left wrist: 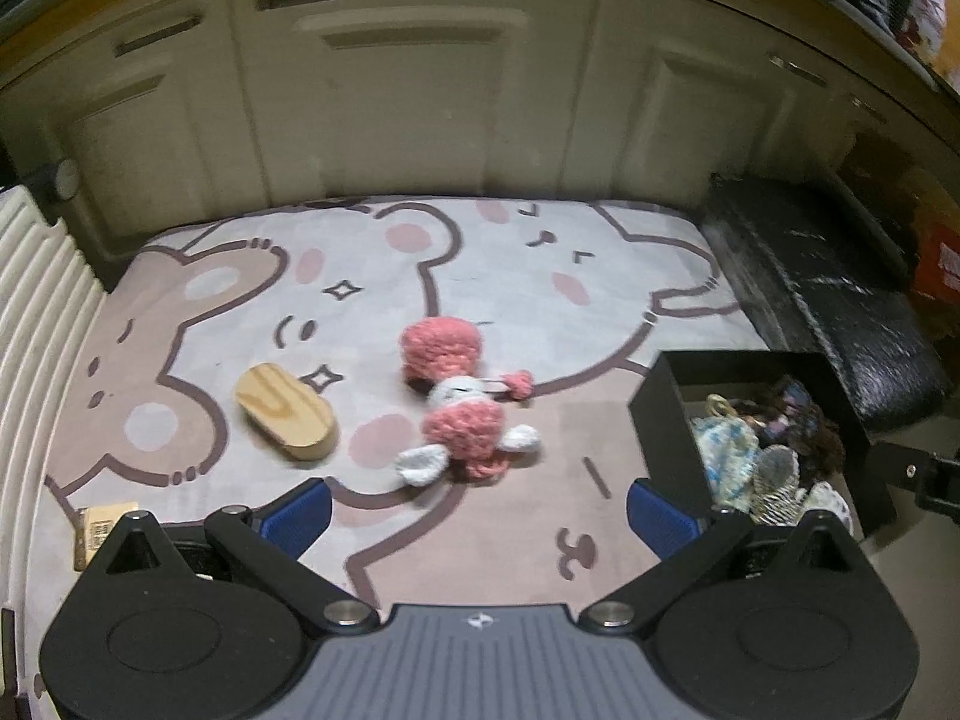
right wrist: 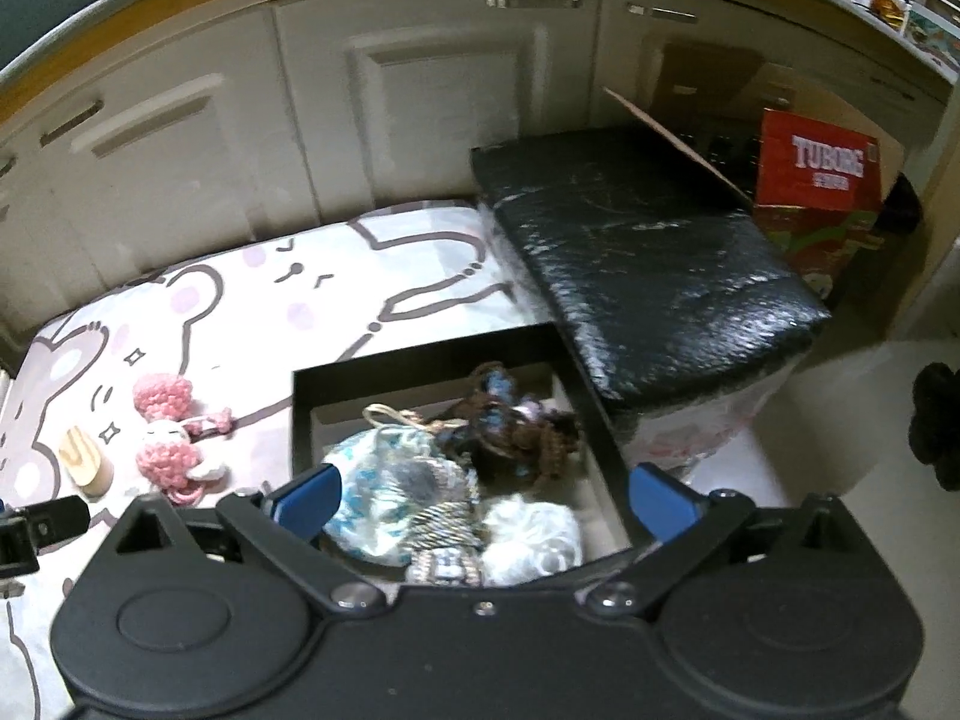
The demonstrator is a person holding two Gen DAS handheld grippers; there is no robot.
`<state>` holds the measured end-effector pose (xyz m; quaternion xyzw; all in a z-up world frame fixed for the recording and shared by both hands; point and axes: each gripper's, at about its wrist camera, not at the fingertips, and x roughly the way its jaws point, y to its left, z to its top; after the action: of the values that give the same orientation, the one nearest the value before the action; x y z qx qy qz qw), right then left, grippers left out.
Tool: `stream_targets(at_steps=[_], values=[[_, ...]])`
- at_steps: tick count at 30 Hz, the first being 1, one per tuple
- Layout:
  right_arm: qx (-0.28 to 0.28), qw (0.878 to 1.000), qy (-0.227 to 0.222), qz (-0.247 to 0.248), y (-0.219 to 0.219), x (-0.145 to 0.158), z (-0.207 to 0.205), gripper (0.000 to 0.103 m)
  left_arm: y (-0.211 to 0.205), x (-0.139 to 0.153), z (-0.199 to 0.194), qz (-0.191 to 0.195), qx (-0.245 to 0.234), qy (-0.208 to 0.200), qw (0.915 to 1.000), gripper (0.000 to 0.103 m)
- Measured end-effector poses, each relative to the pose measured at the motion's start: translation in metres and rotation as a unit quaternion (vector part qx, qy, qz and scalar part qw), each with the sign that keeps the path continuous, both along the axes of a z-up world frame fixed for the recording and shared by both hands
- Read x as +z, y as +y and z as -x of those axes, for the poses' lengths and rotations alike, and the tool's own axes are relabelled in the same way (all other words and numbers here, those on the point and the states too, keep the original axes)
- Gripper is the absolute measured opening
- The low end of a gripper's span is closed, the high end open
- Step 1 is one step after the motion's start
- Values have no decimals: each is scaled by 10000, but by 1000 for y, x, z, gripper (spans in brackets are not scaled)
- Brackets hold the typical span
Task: Organize objects
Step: 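Withdraw both tools from the box back over the bed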
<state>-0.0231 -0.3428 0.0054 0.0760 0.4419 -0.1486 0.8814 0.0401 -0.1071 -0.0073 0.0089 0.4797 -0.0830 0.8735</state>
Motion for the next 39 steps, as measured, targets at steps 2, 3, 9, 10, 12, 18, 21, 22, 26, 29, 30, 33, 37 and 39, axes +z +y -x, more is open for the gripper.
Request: stream_targets(at_steps=[2, 3, 9, 10, 12, 18, 21, 22, 26, 29, 30, 33, 37, 39], values=[[87, 10000, -28, -10, 7, 0, -3, 103, 8, 0, -2, -1, 103, -15, 9999, 103], [130, 9999, -23, -22, 10, -1, -5, 103, 11, 0, -2, -6, 129, -24, 9999, 103], [306, 9995, -33, -24, 29, -3, -16, 103, 28, 0, -4, -60, 262, -59, 9996, 103], [341, 9994, -24, -30, 33, -3, -18, 103, 32, 0, -4, -70, 298, -64, 9995, 103], [421, 9991, -10, -35, 40, -5, -22, 103, 39, 0, -4, -89, 364, -85, 9993, 103], [647, 9979, -32, -73, 61, -5, -31, 103, 60, 0, -6, -121, 568, -113, 9982, 103], [762, 9970, -42, -83, 72, -5, -35, 103, 69, -1, -6, -138, 655, -133, 9977, 103], [790, 9968, -46, -91, 75, -5, -37, 103, 72, -1, -6, -150, 685, -139, 9974, 103], [945, 9955, -43, -110, 89, -8, -44, 103, 85, -2, -7, -191, 795, -166, 9965, 103], [1034, 9945, -37, -134, 99, -9, -49, 103, 96, -3, -8, -222, 890, -174, 9956, 103], [1045, 9944, -37, -143, 103, -10, -51, 103, 99, -4, -8, -231, 924, -178, 9953, 103], [1066, 9941, -21, -191, 110, -13, -58, 103, 110, -7, -10, -245, 1041, -175, 9941, 103], [1113, 9934, 22, -268, 120, -19, -67, 103, 126, -12, -13, -266, 1212, -148, 9922, 103], [1145, 9929, 27, -306, 125, -22, -71, 103, 132, -15, -15, -277, 1278, -140, 9913, 103]])
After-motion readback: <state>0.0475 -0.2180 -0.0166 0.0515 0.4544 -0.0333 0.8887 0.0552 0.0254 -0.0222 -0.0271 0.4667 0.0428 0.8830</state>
